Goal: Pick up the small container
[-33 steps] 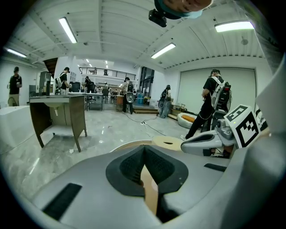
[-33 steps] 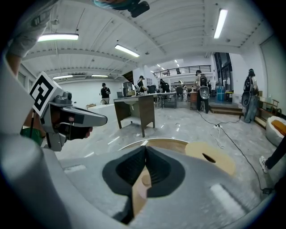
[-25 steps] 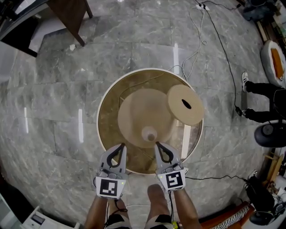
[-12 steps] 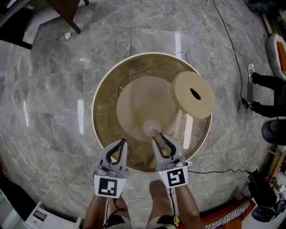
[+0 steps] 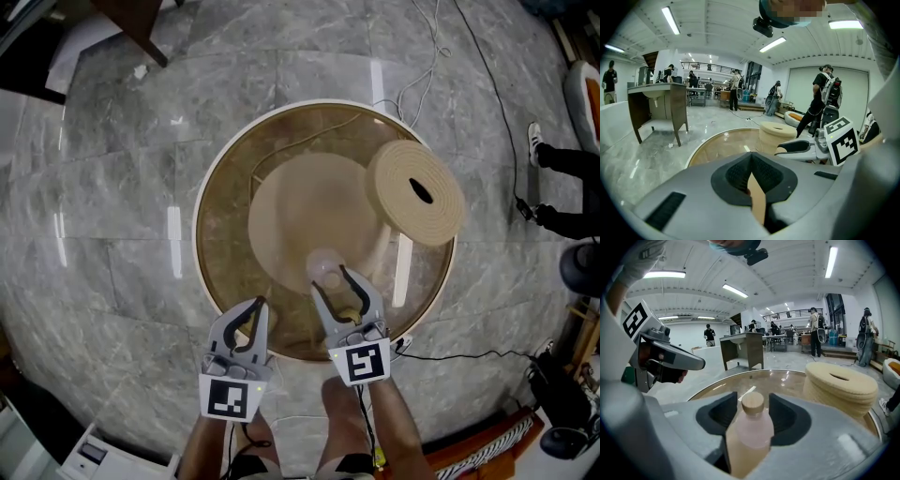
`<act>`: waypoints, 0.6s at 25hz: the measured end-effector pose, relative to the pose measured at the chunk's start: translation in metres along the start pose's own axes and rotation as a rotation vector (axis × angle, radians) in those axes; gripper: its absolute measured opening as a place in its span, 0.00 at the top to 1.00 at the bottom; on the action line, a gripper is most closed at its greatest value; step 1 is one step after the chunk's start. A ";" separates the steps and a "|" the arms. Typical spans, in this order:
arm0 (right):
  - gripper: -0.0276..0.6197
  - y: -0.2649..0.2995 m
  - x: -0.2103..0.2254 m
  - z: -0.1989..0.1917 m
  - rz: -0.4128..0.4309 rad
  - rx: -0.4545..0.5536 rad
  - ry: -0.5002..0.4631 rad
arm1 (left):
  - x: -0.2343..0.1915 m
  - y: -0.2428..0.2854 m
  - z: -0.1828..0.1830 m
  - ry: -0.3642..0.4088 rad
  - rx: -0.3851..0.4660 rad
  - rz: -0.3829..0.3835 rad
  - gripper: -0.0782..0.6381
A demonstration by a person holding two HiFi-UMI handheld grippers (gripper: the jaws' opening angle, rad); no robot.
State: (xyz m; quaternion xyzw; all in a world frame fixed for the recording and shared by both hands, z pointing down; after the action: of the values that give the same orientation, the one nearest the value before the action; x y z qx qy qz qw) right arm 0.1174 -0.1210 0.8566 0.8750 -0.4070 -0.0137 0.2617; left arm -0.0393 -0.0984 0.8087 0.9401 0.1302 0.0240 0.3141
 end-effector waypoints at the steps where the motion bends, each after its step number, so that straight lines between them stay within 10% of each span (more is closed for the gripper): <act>1: 0.63 0.002 0.001 -0.001 0.000 0.002 0.003 | 0.001 0.000 -0.002 -0.003 -0.004 0.001 0.87; 15: 0.74 0.011 0.005 -0.012 -0.019 0.009 -0.007 | 0.005 -0.002 -0.017 -0.015 -0.034 0.000 0.87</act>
State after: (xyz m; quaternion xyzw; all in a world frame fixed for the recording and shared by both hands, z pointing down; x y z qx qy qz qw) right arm 0.1153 -0.1250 0.8733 0.8800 -0.3995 -0.0176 0.2562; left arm -0.0373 -0.0852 0.8210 0.9347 0.1273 0.0193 0.3312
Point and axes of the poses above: the fingertips, and each gripper's own axes: y forward along the fingers, x to its right, z out of its top, the point moved 6 cm from there along -y, backward along the fingers, and after that the axes turned 15 degrees about z, right-handed, at the moved point
